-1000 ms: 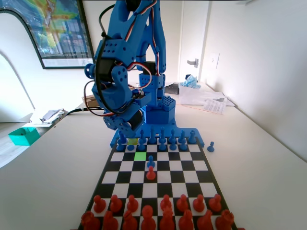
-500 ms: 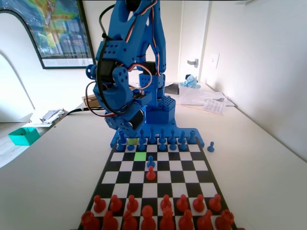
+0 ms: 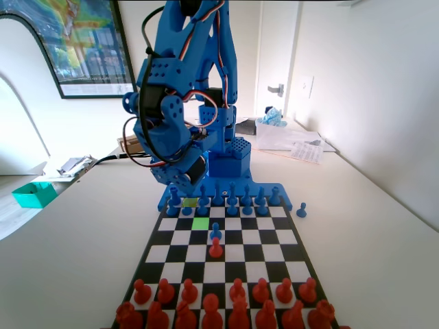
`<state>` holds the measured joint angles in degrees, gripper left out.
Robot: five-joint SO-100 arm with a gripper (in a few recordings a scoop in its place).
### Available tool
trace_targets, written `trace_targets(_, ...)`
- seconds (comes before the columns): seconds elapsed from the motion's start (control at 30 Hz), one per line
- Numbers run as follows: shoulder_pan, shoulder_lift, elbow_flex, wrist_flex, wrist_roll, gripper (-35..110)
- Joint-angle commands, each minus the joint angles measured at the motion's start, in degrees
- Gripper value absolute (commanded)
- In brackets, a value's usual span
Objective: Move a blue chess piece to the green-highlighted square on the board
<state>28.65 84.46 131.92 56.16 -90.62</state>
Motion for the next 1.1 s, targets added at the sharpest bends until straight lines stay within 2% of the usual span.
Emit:
trace_targets(0.0, 0.4, 2.3, -3.7, 5.1, -0.5, 1)
trace_targets(0.6, -1.1, 4.9, -21.7, 21.7, 1.1, 1)
trace_targets(0.83, -5.4, 3.8, -29.1, 21.6, 3.1, 1)
trace_targets(1.07, -9.7, -1.7, -30.3, 16.3, 4.6, 1)
